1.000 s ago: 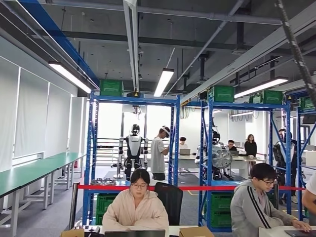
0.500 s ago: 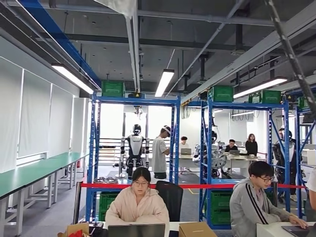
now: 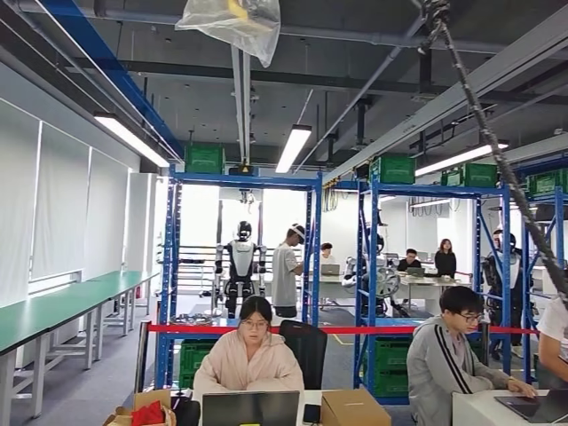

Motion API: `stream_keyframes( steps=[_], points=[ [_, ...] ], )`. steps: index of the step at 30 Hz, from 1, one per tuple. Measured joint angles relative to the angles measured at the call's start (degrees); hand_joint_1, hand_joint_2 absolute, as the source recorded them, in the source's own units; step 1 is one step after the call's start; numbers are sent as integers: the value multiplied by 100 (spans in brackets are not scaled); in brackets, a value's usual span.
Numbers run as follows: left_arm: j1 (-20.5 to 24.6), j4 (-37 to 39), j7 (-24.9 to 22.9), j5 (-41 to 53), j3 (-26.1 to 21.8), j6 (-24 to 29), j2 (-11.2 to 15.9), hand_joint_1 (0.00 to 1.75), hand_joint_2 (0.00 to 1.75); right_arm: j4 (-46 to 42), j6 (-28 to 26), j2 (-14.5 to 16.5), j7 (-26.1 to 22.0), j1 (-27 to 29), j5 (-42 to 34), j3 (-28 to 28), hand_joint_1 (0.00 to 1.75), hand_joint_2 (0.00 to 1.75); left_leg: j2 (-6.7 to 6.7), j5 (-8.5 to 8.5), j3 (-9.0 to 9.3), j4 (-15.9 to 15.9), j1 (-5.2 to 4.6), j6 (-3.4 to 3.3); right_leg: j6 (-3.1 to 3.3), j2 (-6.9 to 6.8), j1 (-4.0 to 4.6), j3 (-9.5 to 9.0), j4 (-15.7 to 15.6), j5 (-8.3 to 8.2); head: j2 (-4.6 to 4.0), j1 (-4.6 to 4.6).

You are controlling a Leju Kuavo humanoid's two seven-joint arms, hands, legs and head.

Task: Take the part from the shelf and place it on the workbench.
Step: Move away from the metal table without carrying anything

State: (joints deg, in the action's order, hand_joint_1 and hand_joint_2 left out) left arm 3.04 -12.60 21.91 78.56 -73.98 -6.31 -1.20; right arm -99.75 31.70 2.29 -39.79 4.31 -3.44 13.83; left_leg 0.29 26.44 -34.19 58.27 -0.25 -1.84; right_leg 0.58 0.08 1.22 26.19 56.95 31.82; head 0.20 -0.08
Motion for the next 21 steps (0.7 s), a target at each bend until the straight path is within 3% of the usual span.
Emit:
stream_keyframes(
  steps=[2, 4, 5, 7, 8, 9, 10, 11, 13, 15, 16, 18, 19, 21],
  points=[
    [-5, -1, -5, 6, -14, 8, -10, 0, 0, 178, -72, -47, 0, 56, -73, -24, 0, 0, 3, -85, -35, -16, 27, 63, 33, -5, 33, -95, -241, -12, 0, 0],
    [-19, 0, -7, 15, -42, 9, -13, 0, 0, 380, -112, -69, -1, 121, -79, -62, 0, 0, -2, 29, -91, 38, 45, 117, 75, -30, 22, -39, -318, -136, 2, 1],
    [-28, 1, -7, 20, -58, 8, -16, 0, 0, 480, -127, -73, -2, 153, -55, -88, 0, 0, -6, 224, -139, 173, 47, 143, 100, -43, 7, 13, -351, -206, 2, 1],
    [-36, 1, -5, 29, -84, 8, -23, 0, 0, 699, -247, -78, -2, 214, 117, -150, 0, 0, -7, 787, -282, 768, 66, 190, 126, -60, -2, 170, -342, -321, 3, 1],
    [-35, 1, -4, 34, -91, 11, -24, 0, 0, 819, -367, -84, -2, 243, 265, -180, 0, 0, -7, 979, -346, 1128, 76, 215, 121, -70, -3, 263, -315, -373, 2, 0],
    [-35, 1, -4, 39, -98, 16, -24, 0, 0, 943, -507, -92, -2, 267, 439, -203, 0, 0, -7, 1045, -365, 1406, 86, 240, 111, -80, -7, 362, -281, -422, 1, 0],
    [-37, 1, -2, 46, -107, 24, -24, 0, 0, 1078, -678, -102, 1, 273, 637, -218, 0, 0, -6, 968, -313, 1518, 98, 263, 96, -86, -15, 469, -236, -466, 1, 1],
    [-39, 1, 2, 55, -116, 31, -24, 0, 0, 1292, -921, -112, 23, 246, 894, -226, 0, 0, -5, 800, -172, 1436, 115, 287, 76, -88, -28, 582, -182, -507, 0, 1],
    [-24, 1, 21, 84, -129, 39, -28, 0, 0, 2016, -1651, -128, 159, 81, 1522, -231, 0, 0, -5, 556, 342, 769, 157, 349, 18, -80, -45, 804, -32, -572, 0, 1],
    [11, 0, 47, 117, -132, 40, -35, 0, 0, 3038, -2438, -137, 337, -167, 2022, -239, 0, 0, -18, 644, 771, 86, 166, 321, -50, -72, -40, 969, 119, -628, 0, 0],
    [21, 0, 55, 133, -133, 39, -39, 0, 0, 3547, -2719, -138, 412, -297, 2157, -246, 0, 0, -25, 717, 845, -70, 153, 276, -81, -73, -35, 1015, 159, -667, 0, 0],
    [17, 1, 60, 168, -134, 38, -40, 0, 0, 4538, -3075, -137, 528, -568, 2295, -264, 0, 0, -20, 693, 801, -93, 133, 149, -149, -72, -50, 1056, 176, -724, 0, -1],
    [15, 1, 59, 184, -134, 38, -41, 0, 0, 4993, -3241, -135, 593, -676, 2379, -269, 0, 0, -8, 642, 761, -88, 131, 89, -187, -69, -63, 1076, 216, -647, 0, -1],
    [22, 1, 55, 202, -134, 39, -44, 0, 0, 5847, -3635, -126, 811, -846, 2533, -280, 0, 0, 12, 519, 636, -88, 131, -6, -260, -62, -94, 1189, 591, -196, 0, -1]
  ],
)
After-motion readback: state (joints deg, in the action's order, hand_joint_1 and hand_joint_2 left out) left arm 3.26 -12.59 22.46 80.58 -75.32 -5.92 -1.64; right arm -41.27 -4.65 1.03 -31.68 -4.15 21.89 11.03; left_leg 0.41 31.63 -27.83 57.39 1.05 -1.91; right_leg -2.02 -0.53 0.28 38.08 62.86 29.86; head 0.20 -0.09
